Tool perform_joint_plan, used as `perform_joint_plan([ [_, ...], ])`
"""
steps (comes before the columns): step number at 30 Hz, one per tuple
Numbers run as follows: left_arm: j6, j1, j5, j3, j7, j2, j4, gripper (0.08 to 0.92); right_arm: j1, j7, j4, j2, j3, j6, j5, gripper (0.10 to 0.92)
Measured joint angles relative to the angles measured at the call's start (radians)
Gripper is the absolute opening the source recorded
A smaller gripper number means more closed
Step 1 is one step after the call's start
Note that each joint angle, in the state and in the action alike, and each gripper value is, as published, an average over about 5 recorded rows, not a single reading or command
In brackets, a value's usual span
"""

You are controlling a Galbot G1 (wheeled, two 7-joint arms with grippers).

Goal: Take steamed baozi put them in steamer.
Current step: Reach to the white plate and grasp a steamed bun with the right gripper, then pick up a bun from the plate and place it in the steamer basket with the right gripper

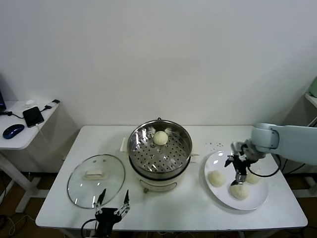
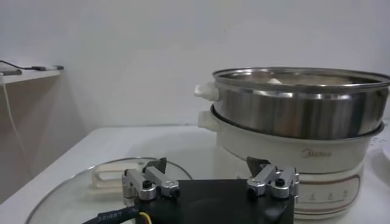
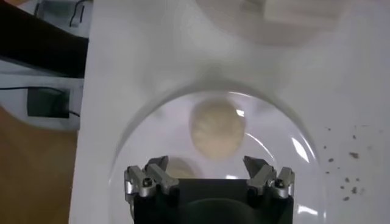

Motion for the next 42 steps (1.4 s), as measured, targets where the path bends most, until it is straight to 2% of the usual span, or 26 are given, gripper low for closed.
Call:
perform_joint_plan([
  [9, -0.003, 0.005, -0.001, -0.002, -0.001, -0.001, 0.0, 0.823, -0.116, 0.018, -0.071, 0.046, 0.106, -0.022, -0.014, 0.814],
  [27, -0.002, 0.011, -0.01, 0.003, 0.0, -0.008, -0.008, 0.823, -0.147, -0.03, -0.1, 0.049, 0.155, -0.014, -0.059, 0.67],
  [35, -0.002, 0.018, -0.001, 0.022, -0.001, -0.012, -0.015, 0.823, -0.066, -0.081, -0.085, 0.044, 0.134, 0.024, -0.059, 0.662],
  [42, 0.001, 0.02, -0.001, 0.033, -0.002, -0.008, -0.028, 0.823, 0.129, -0.166, -0.084, 0.071, 0.059, 0.071, 0.017, 0.662],
])
